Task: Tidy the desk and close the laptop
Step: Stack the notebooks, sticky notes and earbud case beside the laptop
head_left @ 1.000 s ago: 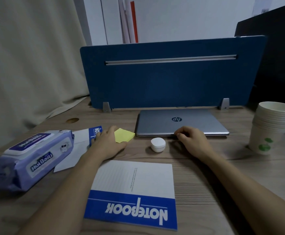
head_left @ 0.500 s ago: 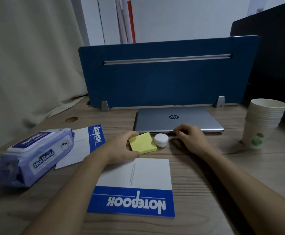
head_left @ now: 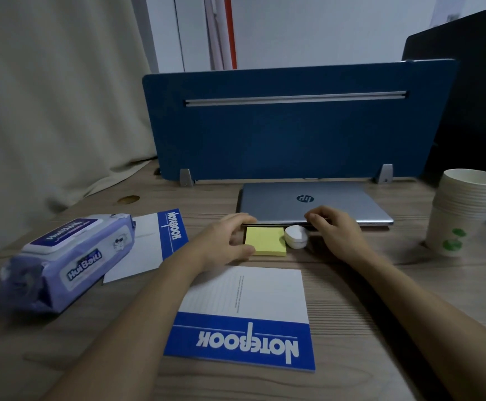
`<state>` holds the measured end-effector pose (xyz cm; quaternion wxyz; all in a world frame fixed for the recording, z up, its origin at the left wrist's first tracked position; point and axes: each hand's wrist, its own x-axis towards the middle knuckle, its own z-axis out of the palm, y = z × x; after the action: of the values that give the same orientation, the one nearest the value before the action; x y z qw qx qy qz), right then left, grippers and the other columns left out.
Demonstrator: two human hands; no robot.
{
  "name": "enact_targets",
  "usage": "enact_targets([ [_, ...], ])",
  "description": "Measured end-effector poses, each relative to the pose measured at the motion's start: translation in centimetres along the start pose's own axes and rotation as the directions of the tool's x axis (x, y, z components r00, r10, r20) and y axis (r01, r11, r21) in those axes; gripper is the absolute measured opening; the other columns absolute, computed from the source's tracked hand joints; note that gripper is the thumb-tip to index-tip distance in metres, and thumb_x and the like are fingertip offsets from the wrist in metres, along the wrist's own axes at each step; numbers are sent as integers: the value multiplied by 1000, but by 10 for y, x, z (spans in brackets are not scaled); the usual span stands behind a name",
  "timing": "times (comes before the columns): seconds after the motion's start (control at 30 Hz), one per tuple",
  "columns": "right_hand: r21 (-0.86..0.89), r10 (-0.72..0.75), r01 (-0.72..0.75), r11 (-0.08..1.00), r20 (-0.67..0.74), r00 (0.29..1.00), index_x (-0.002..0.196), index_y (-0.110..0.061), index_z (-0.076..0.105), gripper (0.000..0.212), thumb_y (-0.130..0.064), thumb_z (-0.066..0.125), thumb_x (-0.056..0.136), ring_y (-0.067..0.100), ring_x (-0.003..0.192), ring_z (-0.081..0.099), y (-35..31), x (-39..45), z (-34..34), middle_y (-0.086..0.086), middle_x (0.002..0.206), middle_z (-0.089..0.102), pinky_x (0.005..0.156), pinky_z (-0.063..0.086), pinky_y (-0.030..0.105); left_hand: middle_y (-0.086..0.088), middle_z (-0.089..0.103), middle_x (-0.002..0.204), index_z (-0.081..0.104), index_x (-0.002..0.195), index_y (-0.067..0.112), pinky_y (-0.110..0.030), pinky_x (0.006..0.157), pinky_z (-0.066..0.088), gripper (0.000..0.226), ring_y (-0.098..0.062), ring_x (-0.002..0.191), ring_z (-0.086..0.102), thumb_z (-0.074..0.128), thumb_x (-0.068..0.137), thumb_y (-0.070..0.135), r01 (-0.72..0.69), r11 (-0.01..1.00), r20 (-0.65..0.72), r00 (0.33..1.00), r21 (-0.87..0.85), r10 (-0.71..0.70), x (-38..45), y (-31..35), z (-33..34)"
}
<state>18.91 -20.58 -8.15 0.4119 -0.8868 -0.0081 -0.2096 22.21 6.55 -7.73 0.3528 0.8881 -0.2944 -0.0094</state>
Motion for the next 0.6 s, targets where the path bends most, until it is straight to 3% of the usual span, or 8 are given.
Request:
enact_targets([
  [0.1, -27, -30, 30, 999, 10, 1000, 105, -19, 69, 21, -28, 52, 97, 13, 96, 61, -5, -3, 2, -5, 102, 69, 82, 46, 32, 19, 49, 135, 48, 125, 52, -30, 91, 45, 46, -6, 120, 49, 68, 87, 38, 16, 999, -113, 994, 40, -11, -14, -1, -13],
  [0.27, -61, -98, 99, 993, 18, 995, 109, -19, 68, 21, -25, 55, 95, 14, 99, 61, -15, -16, 4, -3, 107, 70, 85, 47, 32, 21, 50, 129, 52, 126, 43, -28, 98, 41, 40, -1, 121, 45, 65, 90, 31, 17, 996, -282, 959, 90, 9, -53, -5, -31],
  [0.43, -182, -249, 240, 954, -25, 968, 116, -19, 66, 27, -28, 56, 93, 22, 113, 53, -38, -36, 9, 1, 118, 67, 94, 44, 42, 18, 54, 123, 54, 119, 36, -14, 98, 34, 35, 8, 114, 42, 67, 89, 23, 18, 961, -422, 901, 275, 104, -116, -14, -47],
  [0.6, -176, -330, 343, 923, 95, 939, 117, -28, 60, 29, -40, 51, 93, 13, 115, 48, -72, -69, 34, -7, 119, 61, 95, 43, 38, -2, 60, 132, 63, 120, 18, -39, 114, 32, 41, -25, 133, 45, 74, 81, 12, 146, 843, -575, 789, 517, 216, -177, -30, -72],
])
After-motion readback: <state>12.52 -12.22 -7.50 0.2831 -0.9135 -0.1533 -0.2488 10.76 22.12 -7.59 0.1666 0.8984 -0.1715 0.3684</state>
